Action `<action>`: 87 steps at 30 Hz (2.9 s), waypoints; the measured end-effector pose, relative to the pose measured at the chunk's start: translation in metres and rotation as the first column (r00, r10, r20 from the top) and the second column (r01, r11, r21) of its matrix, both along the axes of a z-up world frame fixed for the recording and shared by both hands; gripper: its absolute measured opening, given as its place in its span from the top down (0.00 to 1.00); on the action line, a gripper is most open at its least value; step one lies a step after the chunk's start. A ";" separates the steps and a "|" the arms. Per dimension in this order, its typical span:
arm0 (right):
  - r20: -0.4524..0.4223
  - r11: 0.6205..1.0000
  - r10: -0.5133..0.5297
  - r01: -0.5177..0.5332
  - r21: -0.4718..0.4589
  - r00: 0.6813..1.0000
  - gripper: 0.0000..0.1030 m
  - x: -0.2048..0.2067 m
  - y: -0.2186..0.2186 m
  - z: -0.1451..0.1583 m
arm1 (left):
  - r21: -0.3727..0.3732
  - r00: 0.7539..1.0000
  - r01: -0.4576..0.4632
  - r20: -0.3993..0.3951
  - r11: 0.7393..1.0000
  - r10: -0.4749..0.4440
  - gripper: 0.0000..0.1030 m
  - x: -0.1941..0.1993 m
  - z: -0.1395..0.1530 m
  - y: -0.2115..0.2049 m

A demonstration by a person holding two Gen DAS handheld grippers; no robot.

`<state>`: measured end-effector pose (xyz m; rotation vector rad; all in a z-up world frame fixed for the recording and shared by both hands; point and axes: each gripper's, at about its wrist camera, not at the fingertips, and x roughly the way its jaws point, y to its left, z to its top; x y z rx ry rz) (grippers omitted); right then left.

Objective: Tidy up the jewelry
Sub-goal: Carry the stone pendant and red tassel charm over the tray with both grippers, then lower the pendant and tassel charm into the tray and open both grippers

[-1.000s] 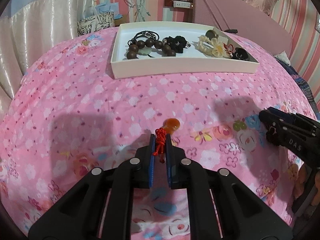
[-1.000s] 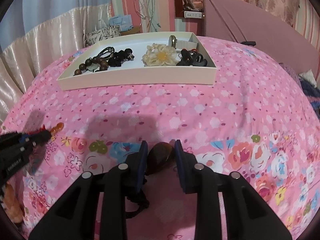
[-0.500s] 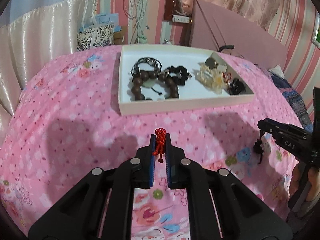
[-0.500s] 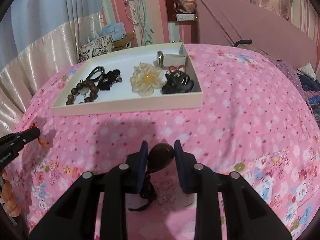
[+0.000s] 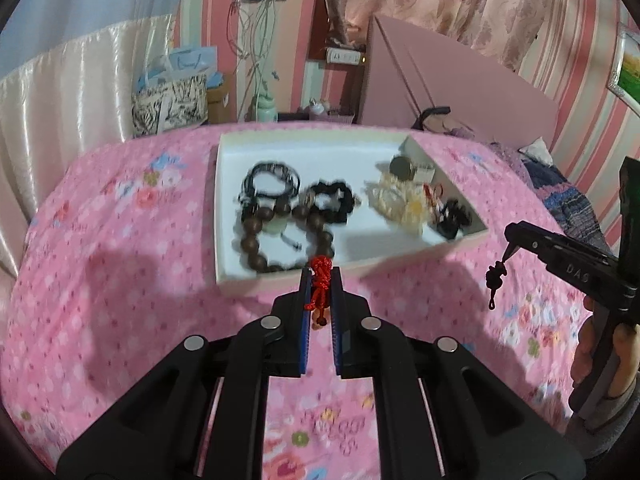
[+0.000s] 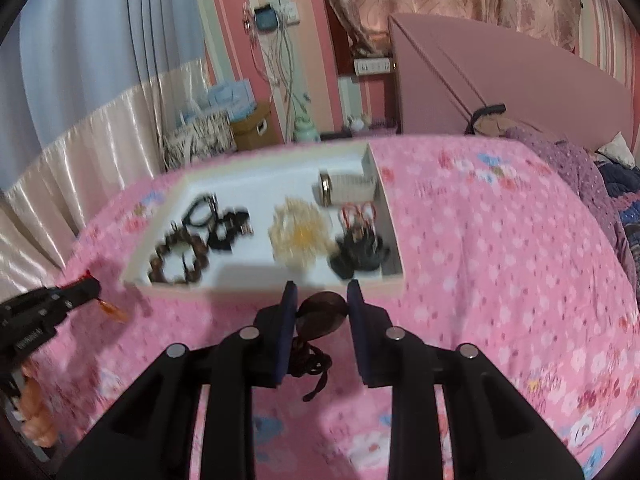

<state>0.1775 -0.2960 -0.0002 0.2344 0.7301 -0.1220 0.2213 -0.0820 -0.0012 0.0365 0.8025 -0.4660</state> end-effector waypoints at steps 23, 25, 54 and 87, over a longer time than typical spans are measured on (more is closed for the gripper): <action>-0.004 0.999 0.000 0.000 -0.038 1.000 0.75 0.183 0.003 0.005 | 0.045 0.999 -0.034 0.007 0.998 0.034 0.94 0.171 0.003 -0.083; -0.014 0.999 0.003 -0.004 -0.054 1.000 0.75 0.198 0.003 0.001 | 0.064 0.999 -0.037 0.002 0.997 0.037 0.94 0.184 -0.001 -0.089; -0.232 0.994 0.028 -0.050 -0.092 0.972 0.75 0.256 0.008 -0.066 | 0.185 0.968 -0.142 -0.181 0.972 0.176 0.93 0.256 -0.076 -0.080; 0.075 0.982 -0.008 0.022 -0.189 0.997 0.03 0.038 0.043 0.047 | 0.127 0.954 -0.236 0.220 0.963 0.204 0.03 -0.011 0.069 0.017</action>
